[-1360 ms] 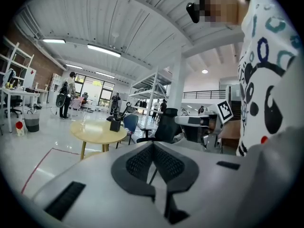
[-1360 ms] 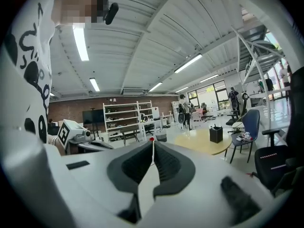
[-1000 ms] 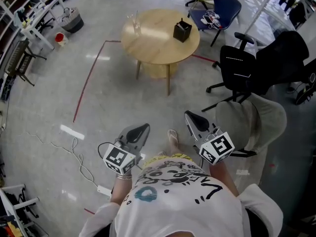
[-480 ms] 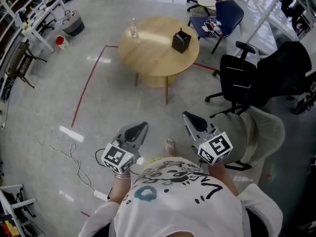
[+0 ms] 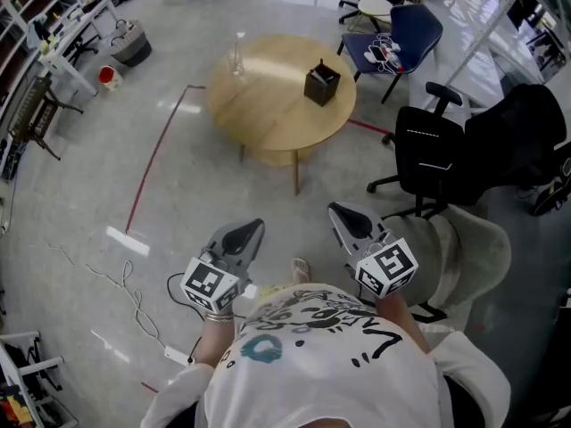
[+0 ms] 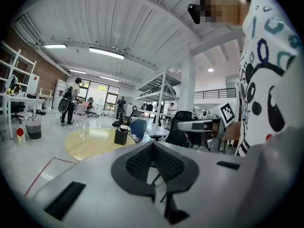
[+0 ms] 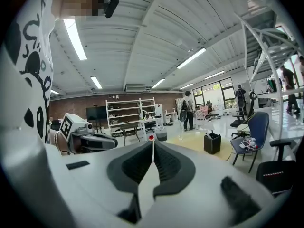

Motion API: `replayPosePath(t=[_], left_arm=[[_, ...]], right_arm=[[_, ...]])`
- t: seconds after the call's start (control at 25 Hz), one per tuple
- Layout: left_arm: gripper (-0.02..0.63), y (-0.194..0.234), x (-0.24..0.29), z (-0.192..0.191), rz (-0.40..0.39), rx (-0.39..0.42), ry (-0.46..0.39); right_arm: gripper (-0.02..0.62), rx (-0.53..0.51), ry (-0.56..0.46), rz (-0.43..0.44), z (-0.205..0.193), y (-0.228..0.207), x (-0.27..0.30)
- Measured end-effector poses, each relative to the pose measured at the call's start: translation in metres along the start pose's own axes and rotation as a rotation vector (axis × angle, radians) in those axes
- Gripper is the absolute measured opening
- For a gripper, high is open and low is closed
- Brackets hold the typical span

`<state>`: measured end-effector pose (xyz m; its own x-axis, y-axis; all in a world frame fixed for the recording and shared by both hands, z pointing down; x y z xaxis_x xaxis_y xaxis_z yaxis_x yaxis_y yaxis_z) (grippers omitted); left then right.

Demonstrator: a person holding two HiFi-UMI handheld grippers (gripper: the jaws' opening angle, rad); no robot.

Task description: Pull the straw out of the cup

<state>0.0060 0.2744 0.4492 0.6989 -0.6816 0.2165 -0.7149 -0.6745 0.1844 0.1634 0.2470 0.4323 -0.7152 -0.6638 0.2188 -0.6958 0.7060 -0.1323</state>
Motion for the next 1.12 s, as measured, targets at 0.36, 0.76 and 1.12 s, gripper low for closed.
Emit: replayPosePath(t=[0.36,0.76,1.12], left_arm=[[0.015,0.015,0.036,0.006,0.025,0.001,-0.002],[0.015,0.044,0.063,0.017,0.087,-0.013,-0.005],[0.015,0.077,0.076,0.018,0.108,-0.033,0.006]], right_arm=[[0.029,-0.006,0.019,0.026,0.000,-0.041,0.016],[0.028,-0.001,0.025,0.063,0.004,-0.076,0.046],[0.029,0.007,0.046,0.081,0.007,-0.094,0.083]])
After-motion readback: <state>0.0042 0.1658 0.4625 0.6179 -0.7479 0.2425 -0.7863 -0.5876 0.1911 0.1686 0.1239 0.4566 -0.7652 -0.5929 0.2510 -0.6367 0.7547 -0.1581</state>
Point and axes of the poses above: the fingertips, and each gripper's own axes: x forward along the fingers, y to its left, z out of its top, the point moved 2 cm from there along -x, backward along the fingers
